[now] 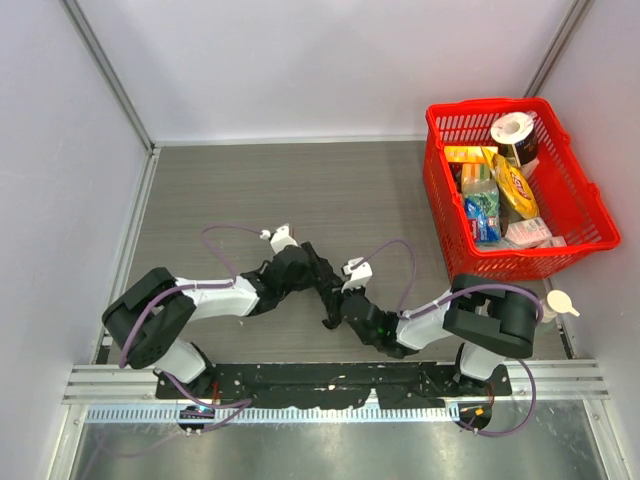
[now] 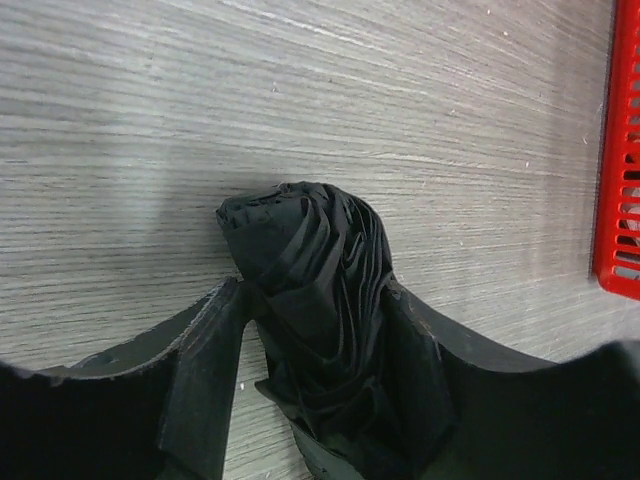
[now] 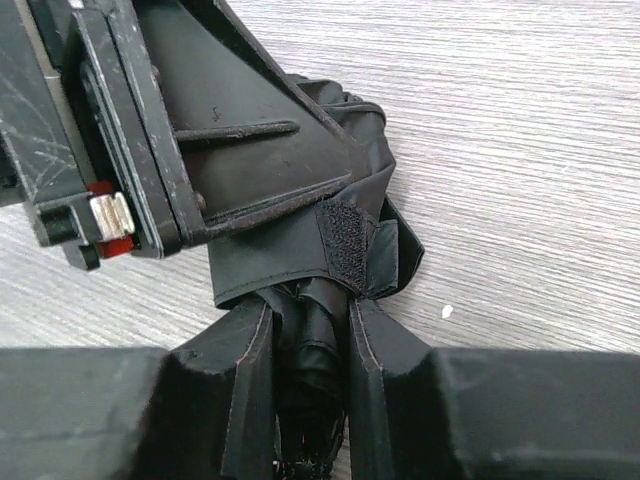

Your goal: Put away the umbrella

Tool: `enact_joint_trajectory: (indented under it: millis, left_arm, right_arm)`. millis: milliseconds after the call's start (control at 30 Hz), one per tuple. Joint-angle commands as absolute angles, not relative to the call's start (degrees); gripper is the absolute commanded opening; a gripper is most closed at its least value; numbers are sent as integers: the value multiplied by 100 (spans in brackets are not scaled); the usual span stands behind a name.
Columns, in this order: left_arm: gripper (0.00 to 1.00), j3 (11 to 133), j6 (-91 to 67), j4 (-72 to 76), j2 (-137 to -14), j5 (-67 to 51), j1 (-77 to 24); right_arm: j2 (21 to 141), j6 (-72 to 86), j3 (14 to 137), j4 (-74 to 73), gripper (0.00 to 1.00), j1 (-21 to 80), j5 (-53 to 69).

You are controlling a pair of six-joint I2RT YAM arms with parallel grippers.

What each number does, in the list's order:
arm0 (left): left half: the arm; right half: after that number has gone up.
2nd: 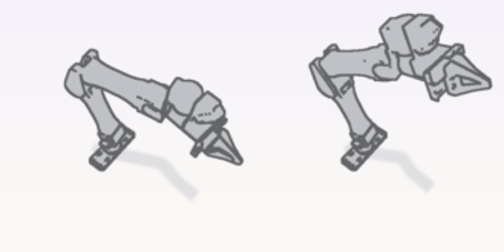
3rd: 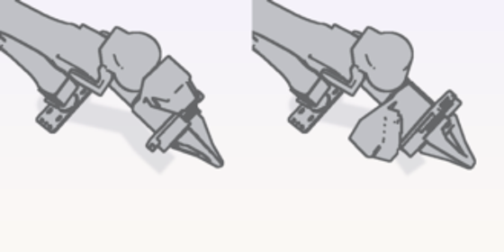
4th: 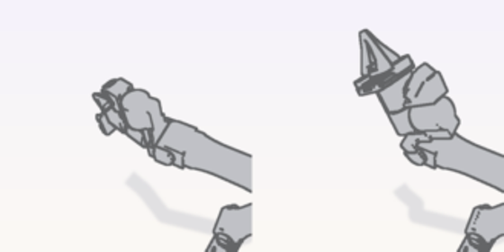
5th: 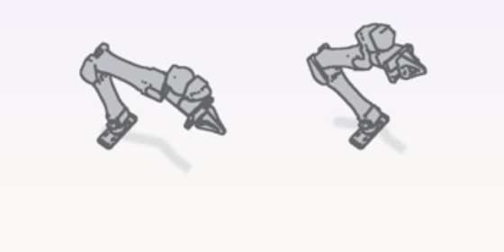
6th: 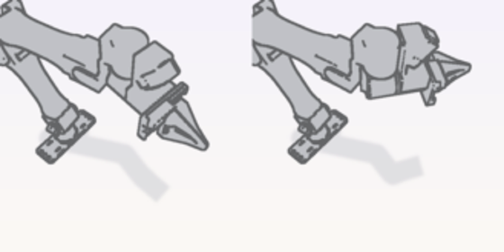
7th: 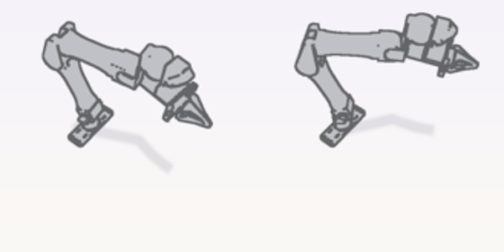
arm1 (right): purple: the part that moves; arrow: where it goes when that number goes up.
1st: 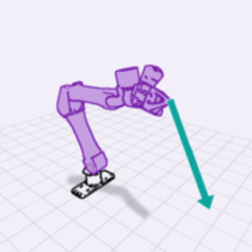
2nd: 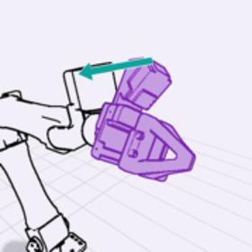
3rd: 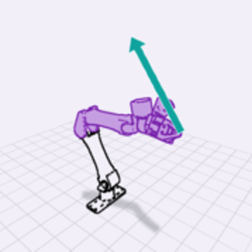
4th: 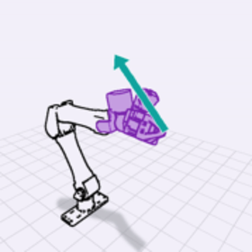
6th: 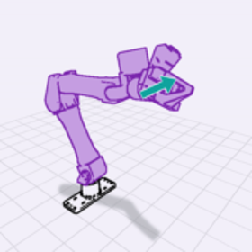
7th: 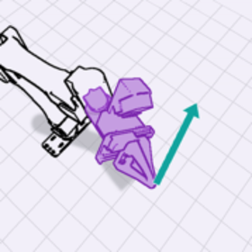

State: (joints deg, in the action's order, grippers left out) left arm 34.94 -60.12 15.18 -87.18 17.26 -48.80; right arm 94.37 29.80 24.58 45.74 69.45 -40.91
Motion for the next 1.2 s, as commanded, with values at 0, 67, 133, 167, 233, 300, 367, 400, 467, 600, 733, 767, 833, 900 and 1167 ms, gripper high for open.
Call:
enact_joint_trajectory:
  millis: [0, 67, 133, 167, 233, 300, 367, 400, 467, 600, 733, 767, 833, 900, 1167]
  left_arm:
    - [61, 3121, -6003, 1432, -8806, 1003, -4729]
    - [64, 2858, -6055, 1817, -8877, 775, -4536]
    - [70, 2559, -6108, 2729, -9069, 283, -4334]
    - [71, 2505, -6161, 2925, -9183, 133, -4263]
    - [72, 2382, -6231, 3460, -9456, -200, -4166]
    - [72, 2259, -6406, 3935, -9746, -342, -4140]
    - [77, 2224, -6564, 4314, -10018, -509, -4087]
    - [78, 2198, -6644, 4429, -10133, -536, -4070]
    - [82, 2180, -6749, 4570, -10283, -545, -4061]
    - [81, 2338, -6978, 4430, -10415, -536, -4069]
    - [81, 2355, -7215, 4281, -10398, -492, -4060]
    - [81, 2373, -7285, 4167, -10371, -510, -4052]
    - [80, 2382, -7435, 3982, -10293, -571, -4052]
    - [81, 2452, -7549, 3484, -10170, -571, -4069]
    - [89, 2435, -8243, 3077, -9941, -967, -4096]
  right_arm:
    - [9712, 2523, 1890, 4840, 1, 6970, -2954]
    - [9642, 2531, 1793, 4983, 1, 6935, -2848]
    - [9519, 2549, 1644, 5254, 1, 6812, -2612]
    - [9475, 2610, 1522, 5352, 1, 6733, -2558]
    - [9299, 2698, 1424, 5616, 1, 6505, -2233]
    - [9150, 2733, 1354, 5774, 1, 6373, -1926]
    - [9044, 2786, 1319, 5888, 1, 6241, -1645]
    - [9044, 2821, 1275, 6097, 1, 6179, -1470]
    - [9096, 2891, 1222, 6362, 1, 6047, -1223]
    - [9316, 2944, 1283, 6792, 1, 5994, -862]
    - [9325, 3295, 1169, 7312, 1, 5732, -572]
    - [9256, 3348, 1160, 7400, 1, 5704, -528]
    - [9089, 3401, 1186, 7383, 1, 5651, -536]
    - [8887, 3419, 1204, 7287, 1, 5634, -615]
    - [8736, 3568, 1380, 7171, 1, 5423, -879]
